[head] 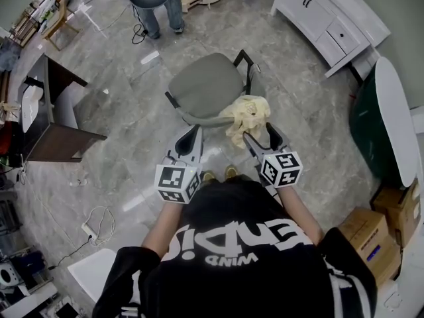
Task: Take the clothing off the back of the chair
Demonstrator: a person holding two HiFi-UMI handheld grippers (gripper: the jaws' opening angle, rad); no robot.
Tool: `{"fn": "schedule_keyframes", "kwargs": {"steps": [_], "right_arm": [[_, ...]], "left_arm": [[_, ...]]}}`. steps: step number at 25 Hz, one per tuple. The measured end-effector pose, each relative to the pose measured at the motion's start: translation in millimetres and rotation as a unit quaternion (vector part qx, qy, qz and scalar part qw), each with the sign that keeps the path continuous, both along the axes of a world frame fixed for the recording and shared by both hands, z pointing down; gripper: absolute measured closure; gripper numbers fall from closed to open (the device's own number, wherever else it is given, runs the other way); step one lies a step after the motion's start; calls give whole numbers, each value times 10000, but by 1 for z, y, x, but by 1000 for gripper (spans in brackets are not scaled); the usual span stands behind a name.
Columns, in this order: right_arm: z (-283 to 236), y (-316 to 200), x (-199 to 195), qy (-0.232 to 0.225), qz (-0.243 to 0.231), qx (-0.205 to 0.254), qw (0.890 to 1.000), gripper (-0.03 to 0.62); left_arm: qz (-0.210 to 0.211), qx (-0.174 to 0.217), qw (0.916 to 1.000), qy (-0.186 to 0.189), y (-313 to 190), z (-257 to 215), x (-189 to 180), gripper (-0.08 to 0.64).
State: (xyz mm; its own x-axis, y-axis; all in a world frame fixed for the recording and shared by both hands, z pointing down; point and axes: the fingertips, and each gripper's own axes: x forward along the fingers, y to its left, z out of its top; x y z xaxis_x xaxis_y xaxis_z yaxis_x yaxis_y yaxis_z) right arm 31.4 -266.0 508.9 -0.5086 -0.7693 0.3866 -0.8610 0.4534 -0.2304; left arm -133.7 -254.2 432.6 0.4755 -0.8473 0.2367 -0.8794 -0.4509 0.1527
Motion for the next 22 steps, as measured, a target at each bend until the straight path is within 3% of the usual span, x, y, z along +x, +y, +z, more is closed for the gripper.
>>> {"fn": "schedule_keyframes", "kwargs": {"steps": [7, 17, 22], "right_arm": [[61, -27, 4, 531, -48, -494, 9974, 291], [136, -65, 22, 861, 260, -1176, 9890, 285], [153, -75, 20, 830, 135, -1302, 9879, 275]], "left_arm": [[9, -37, 10000, -21, -5, 3, -2, 545], [-17, -149, 9999, -59, -7, 11, -6, 545], [-56, -169, 9998, -92, -9, 11, -8, 545]]}}
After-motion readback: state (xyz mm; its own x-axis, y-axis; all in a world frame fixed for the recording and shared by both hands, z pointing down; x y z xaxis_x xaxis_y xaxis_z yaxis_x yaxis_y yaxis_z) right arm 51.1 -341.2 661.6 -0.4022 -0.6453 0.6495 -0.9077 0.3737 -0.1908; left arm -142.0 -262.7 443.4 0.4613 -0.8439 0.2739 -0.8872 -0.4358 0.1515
